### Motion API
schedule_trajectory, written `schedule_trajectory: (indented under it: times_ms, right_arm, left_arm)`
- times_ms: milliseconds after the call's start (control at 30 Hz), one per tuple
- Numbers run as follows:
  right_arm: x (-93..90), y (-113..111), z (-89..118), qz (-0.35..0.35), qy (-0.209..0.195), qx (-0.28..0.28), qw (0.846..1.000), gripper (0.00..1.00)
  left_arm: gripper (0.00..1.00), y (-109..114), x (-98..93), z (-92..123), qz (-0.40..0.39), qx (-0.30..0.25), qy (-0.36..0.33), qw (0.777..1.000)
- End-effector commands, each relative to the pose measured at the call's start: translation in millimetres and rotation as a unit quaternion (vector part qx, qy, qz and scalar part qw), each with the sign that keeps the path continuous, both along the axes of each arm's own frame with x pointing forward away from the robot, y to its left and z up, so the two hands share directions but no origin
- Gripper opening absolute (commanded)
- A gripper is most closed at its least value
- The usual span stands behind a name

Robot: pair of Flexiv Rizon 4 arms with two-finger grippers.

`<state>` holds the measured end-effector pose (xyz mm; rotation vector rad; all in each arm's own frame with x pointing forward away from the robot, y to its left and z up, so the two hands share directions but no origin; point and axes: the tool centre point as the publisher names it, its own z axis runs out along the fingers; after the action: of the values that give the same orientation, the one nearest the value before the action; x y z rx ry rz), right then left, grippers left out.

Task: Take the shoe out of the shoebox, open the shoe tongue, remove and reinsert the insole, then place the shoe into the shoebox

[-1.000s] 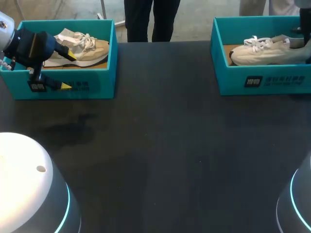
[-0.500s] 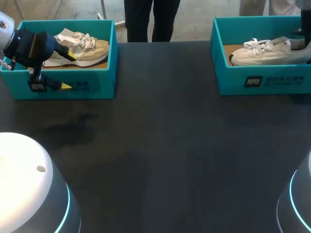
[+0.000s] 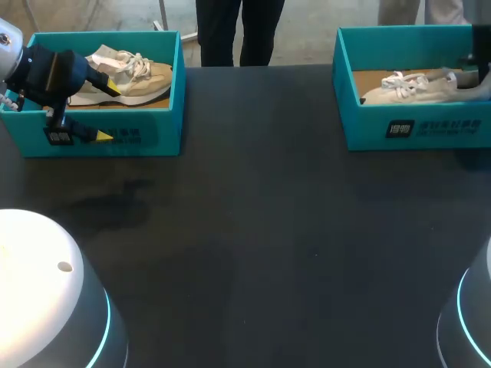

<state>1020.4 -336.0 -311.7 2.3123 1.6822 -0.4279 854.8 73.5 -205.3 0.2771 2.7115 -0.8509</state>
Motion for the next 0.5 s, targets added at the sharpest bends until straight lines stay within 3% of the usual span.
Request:
schedule_trajectory:
  times_ms: [33, 500]
  right_arm:
    - [-6.6, 0.2, -3.3, 0.003, -0.008, 0.005, 1.000, 0.00]
    - [-5.9, -4.9, -25.7, 0.008, -0.009, 0.007, 1.000, 0.00]
  left_arm:
    - [1.00, 0.0, -0.8, 0.4, 0.000, 0.001, 0.000, 1.000]
    - [1.00, 0.0, -0.8, 0.4, 0.000, 0.001, 0.000, 1.000]
